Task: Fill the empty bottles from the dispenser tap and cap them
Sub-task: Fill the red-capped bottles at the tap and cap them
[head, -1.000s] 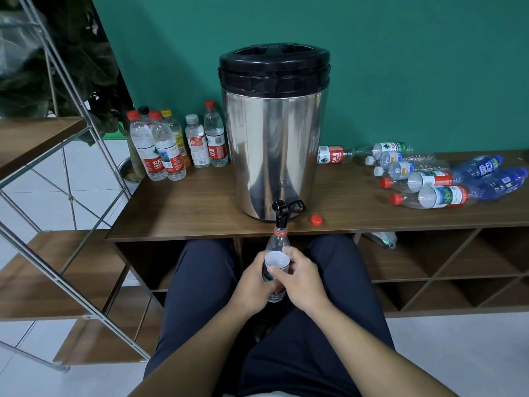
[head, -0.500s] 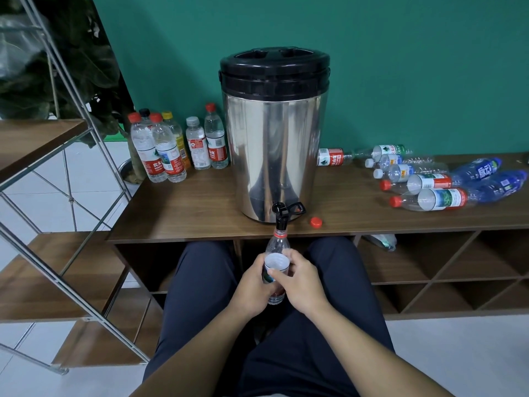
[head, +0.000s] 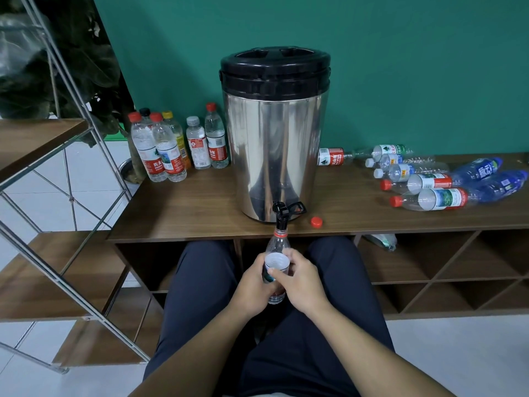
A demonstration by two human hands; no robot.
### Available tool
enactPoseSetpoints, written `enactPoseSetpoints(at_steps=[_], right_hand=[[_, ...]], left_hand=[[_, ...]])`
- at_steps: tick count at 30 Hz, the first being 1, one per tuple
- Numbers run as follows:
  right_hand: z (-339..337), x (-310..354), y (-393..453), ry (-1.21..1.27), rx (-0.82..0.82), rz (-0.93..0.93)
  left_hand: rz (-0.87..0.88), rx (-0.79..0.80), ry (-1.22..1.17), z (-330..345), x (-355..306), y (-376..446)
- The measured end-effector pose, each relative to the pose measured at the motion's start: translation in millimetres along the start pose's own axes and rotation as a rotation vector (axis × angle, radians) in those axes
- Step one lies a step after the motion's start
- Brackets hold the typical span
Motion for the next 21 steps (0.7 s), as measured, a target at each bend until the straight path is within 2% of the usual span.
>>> enactPoseSetpoints(at_steps=[21], right_hand=[[1.4,-3.8,0.4,0.032,0.005,0.027]], left_hand=[[0.0,-0.008,-0.023,-0.1,-0.6,-0.2]])
Point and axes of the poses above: each hand's wrist, its own y-axis towards the middle knuckle, its own z-axis out of the palm, x = y × z, the point moved 5 cm from there along y, towards the middle knuckle, and after that the axes turned 1 degree about -x, right-handed, at the moved point
